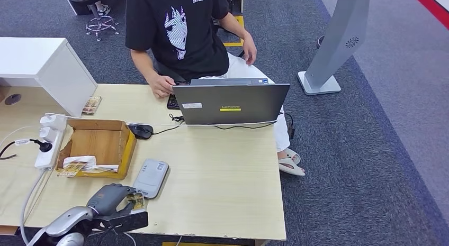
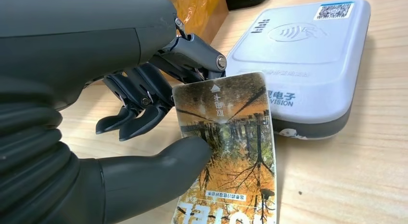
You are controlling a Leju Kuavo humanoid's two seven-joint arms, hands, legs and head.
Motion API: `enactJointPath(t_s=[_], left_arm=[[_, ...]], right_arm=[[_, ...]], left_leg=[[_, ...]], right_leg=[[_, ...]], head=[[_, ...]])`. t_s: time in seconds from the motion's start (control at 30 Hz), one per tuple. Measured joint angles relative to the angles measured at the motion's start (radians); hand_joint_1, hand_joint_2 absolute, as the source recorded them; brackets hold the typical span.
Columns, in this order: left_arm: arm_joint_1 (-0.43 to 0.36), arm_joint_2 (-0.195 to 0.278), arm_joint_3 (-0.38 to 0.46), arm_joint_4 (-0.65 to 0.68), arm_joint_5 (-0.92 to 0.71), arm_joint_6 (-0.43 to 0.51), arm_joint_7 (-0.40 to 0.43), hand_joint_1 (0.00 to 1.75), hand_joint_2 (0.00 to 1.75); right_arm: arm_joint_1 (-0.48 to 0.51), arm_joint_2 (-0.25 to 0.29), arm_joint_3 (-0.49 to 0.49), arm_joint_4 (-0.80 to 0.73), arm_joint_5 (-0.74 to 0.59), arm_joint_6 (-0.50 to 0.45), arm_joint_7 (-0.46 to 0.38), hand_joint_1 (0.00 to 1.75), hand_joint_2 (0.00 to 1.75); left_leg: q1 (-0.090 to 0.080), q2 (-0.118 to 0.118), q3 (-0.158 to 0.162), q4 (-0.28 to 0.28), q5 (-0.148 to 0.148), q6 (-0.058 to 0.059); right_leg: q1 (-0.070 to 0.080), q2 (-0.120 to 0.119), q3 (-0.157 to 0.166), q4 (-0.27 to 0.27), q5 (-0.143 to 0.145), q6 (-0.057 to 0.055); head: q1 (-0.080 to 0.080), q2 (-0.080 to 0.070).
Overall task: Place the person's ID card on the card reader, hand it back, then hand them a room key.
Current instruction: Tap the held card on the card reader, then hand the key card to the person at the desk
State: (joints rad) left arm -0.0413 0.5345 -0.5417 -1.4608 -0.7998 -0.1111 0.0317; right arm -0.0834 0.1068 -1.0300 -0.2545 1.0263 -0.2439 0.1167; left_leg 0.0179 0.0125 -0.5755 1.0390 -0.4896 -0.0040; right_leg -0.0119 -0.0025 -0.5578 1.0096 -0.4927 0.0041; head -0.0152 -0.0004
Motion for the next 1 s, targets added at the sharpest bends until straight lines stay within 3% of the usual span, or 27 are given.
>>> enactJointPath(t_s=[0.23, 0.5, 1.0], left_arm=[[-0.012, 0.015, 0.056, -0.064, 0.053, -0.014, -0.038, 1.75, 1.75], [-0.099, 0.047, 0.135, -0.199, 0.123, -0.058, -0.053, 1.75, 1.75], [-0.257, 0.006, 0.149, -0.244, 0.106, -0.048, -0.027, 1.75, 1.75]], right_arm=[[0.001, 0.0, -0.002, 0.0, -0.005, -0.001, -0.001, 0.0, 1.75], [0.002, 0.0, -0.016, 0.0, -0.009, -0.001, -0.011, 0.0, 1.75], [0.003, 0.0, -0.019, 0.0, 0.021, -0.004, -0.013, 0.0, 1.75]], left_leg=[[0.001, 0.0, 0.0, 0.0, 0.001, -0.001], [0.001, -0.001, 0.0, 0.0, 0.002, -0.001], [0.001, -0.001, -0.001, 0.0, 0.002, -0.001]], right_leg=[[0.0, 0.0, 0.0, 0.0, 0.0, 0.0], [0.0, 0.0, -0.001, 0.0, 0.0, 0.0], [0.0, 0.0, -0.002, 0.0, 0.001, 0.0]], head=[[0.0, 0.0], [0.0, 0.0], [0.0, 0.0]])
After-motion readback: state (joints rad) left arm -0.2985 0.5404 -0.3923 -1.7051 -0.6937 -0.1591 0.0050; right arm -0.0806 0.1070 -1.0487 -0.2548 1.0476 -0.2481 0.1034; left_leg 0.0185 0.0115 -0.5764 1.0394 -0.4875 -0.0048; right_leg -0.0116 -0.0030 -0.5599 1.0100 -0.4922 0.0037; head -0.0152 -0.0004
